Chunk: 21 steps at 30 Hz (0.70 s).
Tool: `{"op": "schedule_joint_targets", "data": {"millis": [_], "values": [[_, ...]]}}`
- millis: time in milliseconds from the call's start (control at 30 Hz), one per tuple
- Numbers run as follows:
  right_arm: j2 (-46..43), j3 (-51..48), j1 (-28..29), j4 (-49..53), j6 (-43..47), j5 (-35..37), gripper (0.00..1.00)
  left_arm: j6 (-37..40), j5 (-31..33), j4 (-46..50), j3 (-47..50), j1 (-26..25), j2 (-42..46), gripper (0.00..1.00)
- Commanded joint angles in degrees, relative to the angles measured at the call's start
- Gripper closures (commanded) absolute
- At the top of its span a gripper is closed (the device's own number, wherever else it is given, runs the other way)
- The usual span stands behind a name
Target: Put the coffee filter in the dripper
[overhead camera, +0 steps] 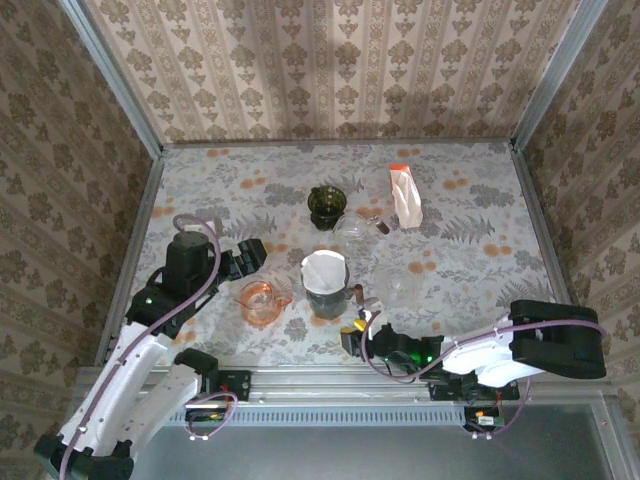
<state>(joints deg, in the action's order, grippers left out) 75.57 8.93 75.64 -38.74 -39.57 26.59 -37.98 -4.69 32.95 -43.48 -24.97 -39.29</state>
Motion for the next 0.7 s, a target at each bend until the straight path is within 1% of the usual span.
{"op": "schedule_joint_targets", "data": {"millis": [0,100,133,267,433,667], "values": [[2.1,-0.1,-0.8,-2.2,-5.3,-0.4,0.50,-1.2,-0.8,-0.4,-1.7,0.5,0.7,0.00],[3.8,-0.2,-2.1,-5.0,-6.6,-1.9,0.51,-1.4,-1.2,-0.1,-2.0,0.5,1.0,0.00],[5.6,0.0,-2.2,-5.5,-6.6,-2.3,0.52,-1.4,-1.2,0.0,-1.9,0.5,1.1,0.00],[8.7,1.4,-3.4,-7.1,-6.6,-2.7,0.53,-1.4,-1.3,0.0,-1.8,0.5,1.2,0.00],[15.7,2.2,-6.3,-15.0,-6.5,-6.3,0.53,-1.3,-1.3,0.2,-1.8,0.5,1.5,0.00],[22.2,5.4,-8.2,-18.7,-7.0,-8.2,0.54,-0.2,-0.8,1.5,-2.7,0.7,1.5,0.00]]}}
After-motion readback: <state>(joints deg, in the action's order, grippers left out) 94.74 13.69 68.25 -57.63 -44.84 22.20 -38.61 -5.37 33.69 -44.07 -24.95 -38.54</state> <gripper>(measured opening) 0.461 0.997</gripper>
